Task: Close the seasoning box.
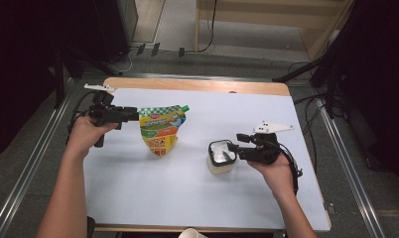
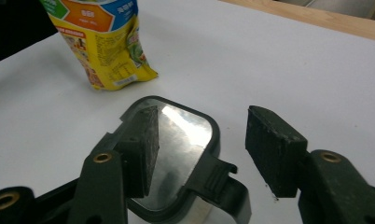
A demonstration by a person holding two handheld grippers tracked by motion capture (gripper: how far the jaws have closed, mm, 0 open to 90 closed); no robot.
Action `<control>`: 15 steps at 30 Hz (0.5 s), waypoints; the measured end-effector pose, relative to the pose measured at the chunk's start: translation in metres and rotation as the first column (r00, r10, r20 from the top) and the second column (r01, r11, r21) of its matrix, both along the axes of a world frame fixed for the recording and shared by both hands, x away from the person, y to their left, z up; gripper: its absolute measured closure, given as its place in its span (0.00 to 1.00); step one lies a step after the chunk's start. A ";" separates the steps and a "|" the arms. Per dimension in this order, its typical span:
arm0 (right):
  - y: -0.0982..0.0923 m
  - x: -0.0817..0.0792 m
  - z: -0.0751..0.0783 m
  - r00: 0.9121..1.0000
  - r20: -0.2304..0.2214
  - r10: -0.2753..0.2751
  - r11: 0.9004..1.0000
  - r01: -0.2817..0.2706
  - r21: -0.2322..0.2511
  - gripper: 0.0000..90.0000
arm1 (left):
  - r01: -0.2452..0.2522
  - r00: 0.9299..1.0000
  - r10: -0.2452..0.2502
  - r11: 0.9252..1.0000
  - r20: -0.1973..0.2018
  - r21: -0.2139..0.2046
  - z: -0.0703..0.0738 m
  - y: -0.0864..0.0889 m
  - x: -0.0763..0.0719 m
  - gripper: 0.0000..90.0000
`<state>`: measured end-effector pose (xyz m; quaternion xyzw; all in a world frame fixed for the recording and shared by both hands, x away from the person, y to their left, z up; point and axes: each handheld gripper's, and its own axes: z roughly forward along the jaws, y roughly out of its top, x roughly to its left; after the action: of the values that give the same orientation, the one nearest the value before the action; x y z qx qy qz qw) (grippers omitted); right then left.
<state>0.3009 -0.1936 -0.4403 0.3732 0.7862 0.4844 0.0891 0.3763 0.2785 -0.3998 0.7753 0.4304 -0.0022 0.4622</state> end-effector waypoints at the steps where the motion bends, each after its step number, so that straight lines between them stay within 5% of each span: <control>1: -0.002 0.001 0.000 1.000 0.002 -0.003 1.000 0.003 -0.002 0.50 | -0.001 1.000 0.001 1.000 -0.001 -0.001 0.000 0.000 0.000 0.45; 15: -0.026 0.009 -0.009 0.996 0.002 -0.089 0.996 0.089 -0.006 0.42 | 0.000 1.000 0.000 1.000 -0.007 0.002 -0.001 0.001 0.000 0.45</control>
<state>0.3102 -0.2194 -0.4492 0.4071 0.7703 0.4778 0.1121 0.3767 0.2799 -0.4009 0.7758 0.4322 -0.0044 0.4598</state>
